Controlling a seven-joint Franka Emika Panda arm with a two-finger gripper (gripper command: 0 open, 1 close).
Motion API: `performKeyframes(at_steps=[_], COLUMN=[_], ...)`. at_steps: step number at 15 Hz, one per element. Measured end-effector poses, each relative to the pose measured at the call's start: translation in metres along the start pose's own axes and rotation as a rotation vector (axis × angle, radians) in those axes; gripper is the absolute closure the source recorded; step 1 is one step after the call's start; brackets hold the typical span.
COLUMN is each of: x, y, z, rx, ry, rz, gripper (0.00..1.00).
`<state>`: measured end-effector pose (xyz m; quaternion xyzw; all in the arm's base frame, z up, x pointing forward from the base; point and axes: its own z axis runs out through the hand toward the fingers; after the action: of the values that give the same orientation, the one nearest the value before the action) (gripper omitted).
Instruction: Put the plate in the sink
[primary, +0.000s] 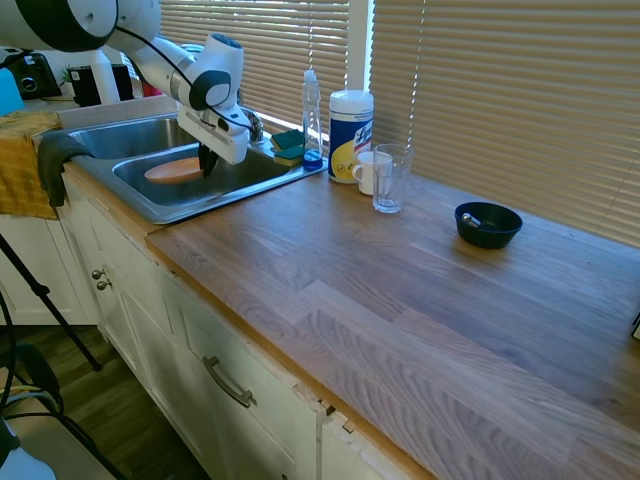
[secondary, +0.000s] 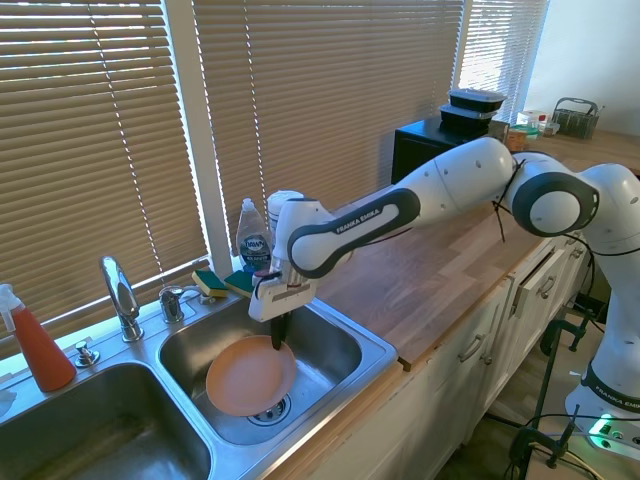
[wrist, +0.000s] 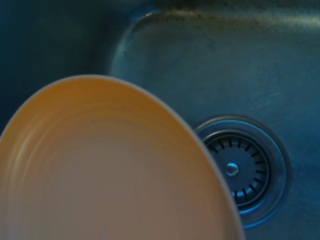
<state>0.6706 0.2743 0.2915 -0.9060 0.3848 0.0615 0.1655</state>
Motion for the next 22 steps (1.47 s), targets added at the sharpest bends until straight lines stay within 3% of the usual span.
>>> performKeyframes(at_steps=[6, 7, 11, 16, 22], x=[0.012, 0.015, 0.024, 0.027, 0.011], y=[0.008, 0.010, 0.013, 0.013, -0.004], z=[0.051, 0.061, 0.084, 0.085, 0.045], rx=[-0.057, -0.066, -0.093, -0.092, -0.051], ry=[0.003, 0.001, 0.012, 0.019, 0.032], rz=[0.058, 0.068, 0.083, 0.082, 0.085], gripper=[1.00, 0.00, 0.00, 0.00, 0.00])
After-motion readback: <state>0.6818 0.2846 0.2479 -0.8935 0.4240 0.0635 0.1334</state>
